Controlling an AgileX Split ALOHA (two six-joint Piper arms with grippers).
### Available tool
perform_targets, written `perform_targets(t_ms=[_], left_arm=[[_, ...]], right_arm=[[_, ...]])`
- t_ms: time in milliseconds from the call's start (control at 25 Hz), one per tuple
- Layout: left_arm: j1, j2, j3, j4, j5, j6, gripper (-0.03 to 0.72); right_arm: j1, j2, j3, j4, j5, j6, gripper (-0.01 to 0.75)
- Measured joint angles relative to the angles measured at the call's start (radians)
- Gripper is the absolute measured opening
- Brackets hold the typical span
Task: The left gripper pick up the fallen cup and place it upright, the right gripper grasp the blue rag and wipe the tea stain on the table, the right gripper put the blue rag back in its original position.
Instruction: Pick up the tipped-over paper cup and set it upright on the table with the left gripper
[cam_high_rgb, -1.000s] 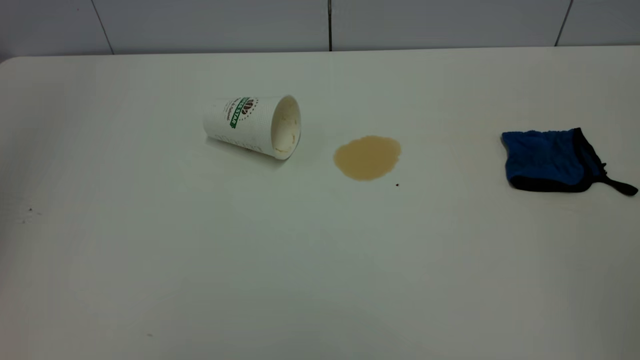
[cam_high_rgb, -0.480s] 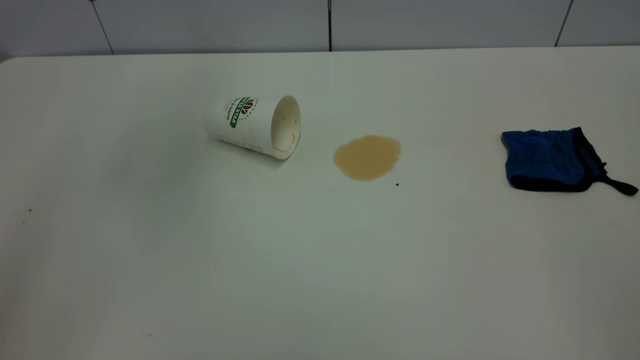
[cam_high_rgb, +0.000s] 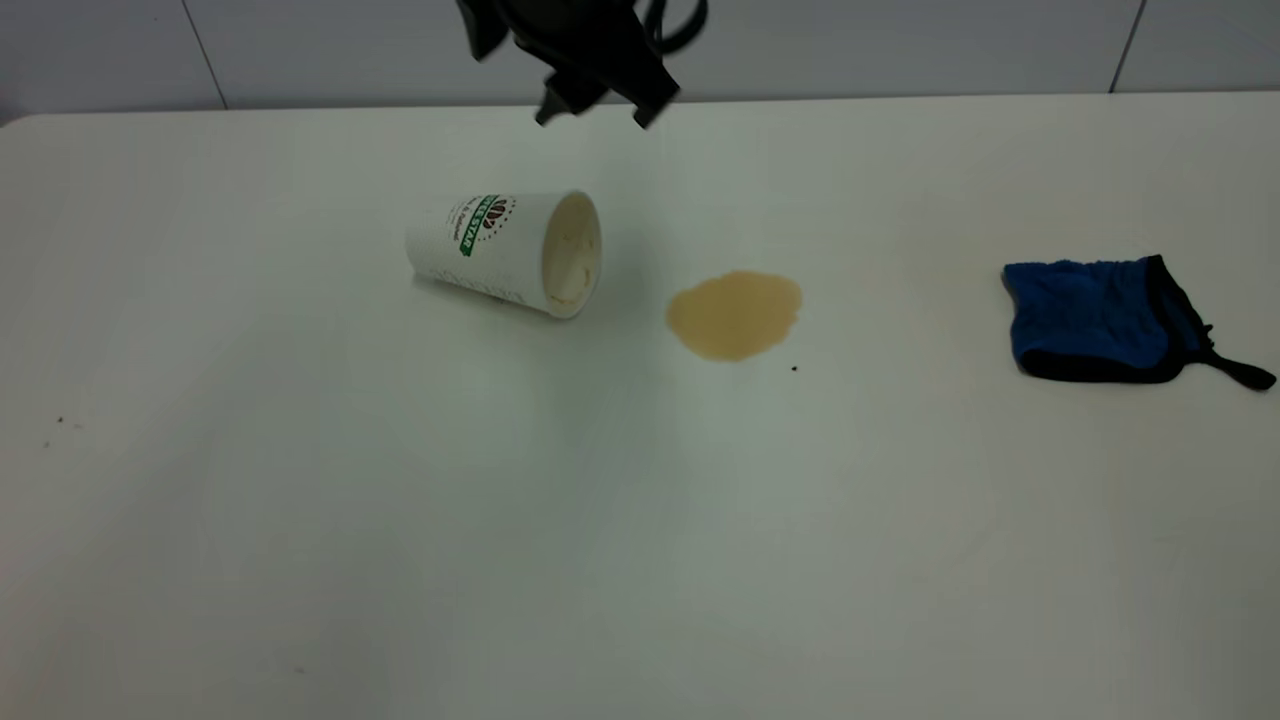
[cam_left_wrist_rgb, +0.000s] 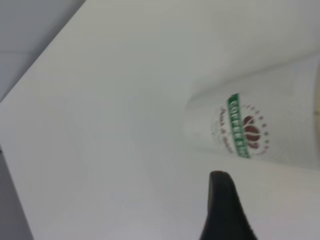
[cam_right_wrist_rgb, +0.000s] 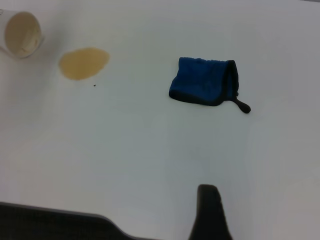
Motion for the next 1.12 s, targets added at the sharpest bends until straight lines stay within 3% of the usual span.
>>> perform_targets(t_ms=[640,1120], left_arm=[[-0.007,0.181,-0.016,0.117,-0.109,-0.188,0.507],[0.068,0.211,-0.017,0.139,-0.124,-0.232,0.488]], right_arm=[[0.0,0.0,0.0,0.0,0.0,0.0,0.585],[0.0,0.0,0.0,-0.049,0.0,0.051,0.585]])
